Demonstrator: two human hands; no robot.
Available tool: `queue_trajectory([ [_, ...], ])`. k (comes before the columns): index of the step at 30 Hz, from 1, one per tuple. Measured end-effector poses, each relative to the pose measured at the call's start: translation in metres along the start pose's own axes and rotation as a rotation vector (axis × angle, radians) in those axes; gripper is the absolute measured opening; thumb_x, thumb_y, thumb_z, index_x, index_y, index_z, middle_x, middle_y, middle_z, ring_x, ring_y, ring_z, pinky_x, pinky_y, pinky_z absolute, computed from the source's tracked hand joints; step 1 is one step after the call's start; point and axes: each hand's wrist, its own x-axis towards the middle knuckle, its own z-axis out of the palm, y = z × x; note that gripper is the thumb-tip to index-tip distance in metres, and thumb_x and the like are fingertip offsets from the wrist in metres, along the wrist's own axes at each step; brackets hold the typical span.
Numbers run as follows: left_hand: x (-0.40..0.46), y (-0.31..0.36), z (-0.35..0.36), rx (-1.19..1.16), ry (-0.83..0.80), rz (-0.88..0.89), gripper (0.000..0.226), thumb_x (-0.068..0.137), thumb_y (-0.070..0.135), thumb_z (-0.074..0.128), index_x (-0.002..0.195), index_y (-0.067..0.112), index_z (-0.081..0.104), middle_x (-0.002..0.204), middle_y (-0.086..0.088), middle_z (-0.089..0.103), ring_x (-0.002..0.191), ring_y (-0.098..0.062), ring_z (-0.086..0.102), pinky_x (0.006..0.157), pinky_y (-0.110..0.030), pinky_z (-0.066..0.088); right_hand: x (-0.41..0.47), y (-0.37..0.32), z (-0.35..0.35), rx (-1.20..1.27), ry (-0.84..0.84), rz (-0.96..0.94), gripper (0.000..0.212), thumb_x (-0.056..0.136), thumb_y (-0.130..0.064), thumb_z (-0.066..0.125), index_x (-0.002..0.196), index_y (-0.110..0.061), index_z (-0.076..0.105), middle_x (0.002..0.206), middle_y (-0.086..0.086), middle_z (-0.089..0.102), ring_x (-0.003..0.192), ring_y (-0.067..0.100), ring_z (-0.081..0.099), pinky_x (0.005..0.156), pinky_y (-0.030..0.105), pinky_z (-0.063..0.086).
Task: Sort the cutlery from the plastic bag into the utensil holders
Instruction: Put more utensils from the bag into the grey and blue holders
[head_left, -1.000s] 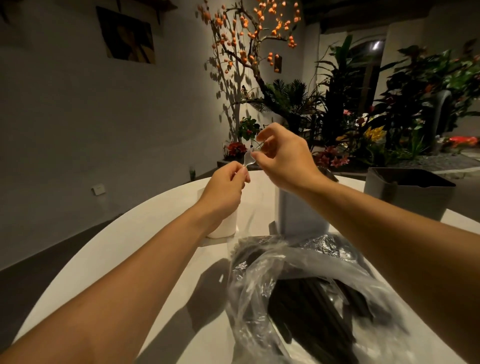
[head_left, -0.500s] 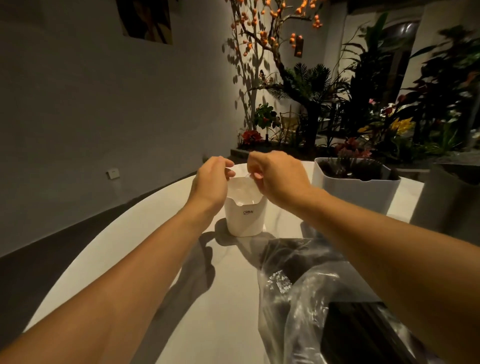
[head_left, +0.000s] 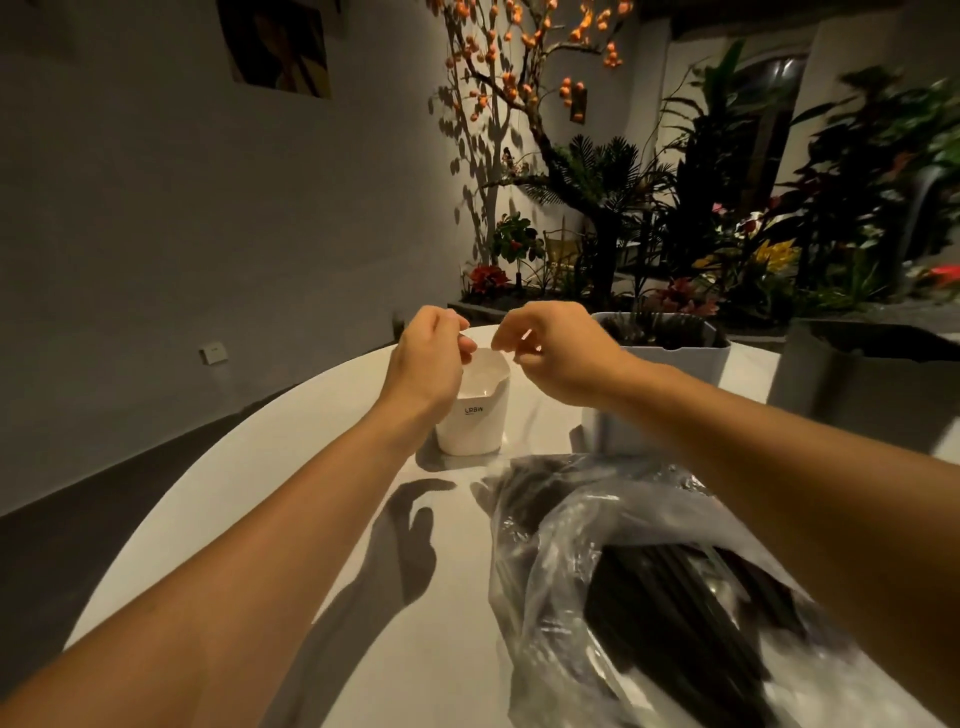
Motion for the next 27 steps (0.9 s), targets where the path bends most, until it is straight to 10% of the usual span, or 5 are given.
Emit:
queue_trajectory([
  [6,-0.076,0.028,0.016,-0.029,-0.131,0.066,0.023,0.107,0.028,0.036,0.100,0.016,0.055,0.082,-0.008,0.063,0.069,-0.019,0.062,0.064,-0.035,0.056,-0.083,-0.015,-0.042,0.064,-0.020,0.001,0.024,0.094,-0.026,0.059,0.078,-0.010,0.069,0.073,0.003,0.070,0.063,0.017,0.066,0.057,0.027,0.053],
  [11,-0.139,0.038,0.034,-0.010,-0.200,0.129,0.033,0.107,0.025,0.036,0.089,0.008,0.058,0.063,-0.011,0.064,0.049,-0.019,0.058,0.047,-0.029,0.053,-0.151,-0.017,-0.072,0.155,-0.437,0.280,0.038,0.098,-0.017,0.050,0.068,0.001,0.066,0.062,0.014,0.068,0.048,0.020,0.060,0.047,0.026,0.049],
  [15,-0.175,0.028,0.058,0.103,-0.306,0.193,0.038,0.108,0.026,0.035,0.086,0.010,0.062,0.071,-0.007,0.069,0.064,-0.022,0.067,0.066,-0.042,0.062,-0.188,-0.004,-0.052,-0.340,-0.676,0.433,0.038,0.098,-0.046,0.055,0.094,-0.009,0.064,0.080,0.006,0.072,0.061,0.015,0.071,0.057,0.027,0.058],
  [21,-0.180,-0.013,0.068,0.194,-0.188,0.377,0.028,0.102,0.036,0.034,0.090,0.024,0.056,0.081,0.002,0.064,0.080,-0.019,0.063,0.073,-0.050,0.055,-0.224,0.024,0.004,-0.717,-0.115,0.172,0.022,0.094,-0.038,0.060,0.111,-0.028,0.068,0.103,-0.003,0.070,0.086,0.019,0.064,0.078,0.035,0.056],
  [27,-0.176,-0.027,0.062,0.284,-0.189,0.441,0.009,0.104,0.021,0.047,0.101,0.022,0.056,0.093,0.005,0.064,0.091,-0.017,0.061,0.081,-0.046,0.057,-0.244,0.010,-0.010,-0.722,-0.059,0.142,0.031,0.097,-0.034,0.062,0.121,-0.016,0.058,0.111,0.004,0.064,0.083,0.019,0.053,0.069,0.028,0.039],
])
